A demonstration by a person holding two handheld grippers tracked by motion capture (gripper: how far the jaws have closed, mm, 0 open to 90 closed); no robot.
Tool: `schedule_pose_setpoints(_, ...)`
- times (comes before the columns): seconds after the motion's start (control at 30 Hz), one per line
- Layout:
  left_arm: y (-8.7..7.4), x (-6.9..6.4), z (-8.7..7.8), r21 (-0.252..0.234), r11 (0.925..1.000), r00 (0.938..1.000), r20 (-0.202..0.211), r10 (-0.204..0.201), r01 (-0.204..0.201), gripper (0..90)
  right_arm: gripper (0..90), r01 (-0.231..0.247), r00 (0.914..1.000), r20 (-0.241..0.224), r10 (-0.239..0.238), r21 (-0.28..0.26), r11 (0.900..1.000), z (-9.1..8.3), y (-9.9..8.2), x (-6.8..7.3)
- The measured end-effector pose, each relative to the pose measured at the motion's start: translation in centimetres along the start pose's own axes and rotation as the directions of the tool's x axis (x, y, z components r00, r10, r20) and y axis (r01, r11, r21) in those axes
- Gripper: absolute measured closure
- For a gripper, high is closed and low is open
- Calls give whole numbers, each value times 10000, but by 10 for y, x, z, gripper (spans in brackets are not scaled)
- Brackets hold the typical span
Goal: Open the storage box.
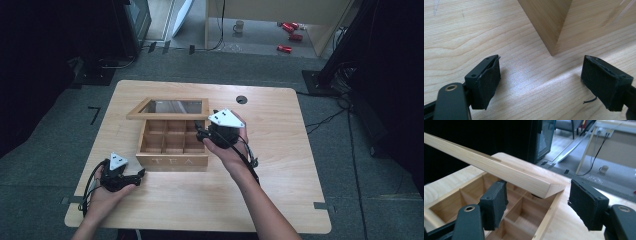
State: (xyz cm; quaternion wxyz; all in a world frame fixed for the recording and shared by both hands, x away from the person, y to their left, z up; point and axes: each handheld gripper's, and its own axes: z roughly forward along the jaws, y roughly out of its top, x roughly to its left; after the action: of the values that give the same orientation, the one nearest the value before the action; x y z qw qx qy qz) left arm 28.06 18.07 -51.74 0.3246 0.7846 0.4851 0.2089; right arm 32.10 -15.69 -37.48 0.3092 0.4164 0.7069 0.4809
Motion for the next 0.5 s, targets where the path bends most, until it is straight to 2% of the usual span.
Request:
schedule_pose_setpoints(0.07,0,0,0,15,10000,10000,11,9,-9,164,313,178,9998,87,-177,-123,9998,2,7,-2)
schedule_pose_setpoints(0.27,0,0,0,40,10000,10000,24,13,-13,165,313,270,9996,130,-263,-571,9980,6,24,-9)
schedule_pose_setpoints(0.37,0,0,0,20,10000,10000,23,5,-5,165,313,209,9998,42,-206,-826,9964,9,33,-13)
schedule_pose_setpoints(0.5,0,0,0,-3,10000,10000,35,-9,9,166,313,-162,9997,-188,142,-1105,9937,17,43,-22)
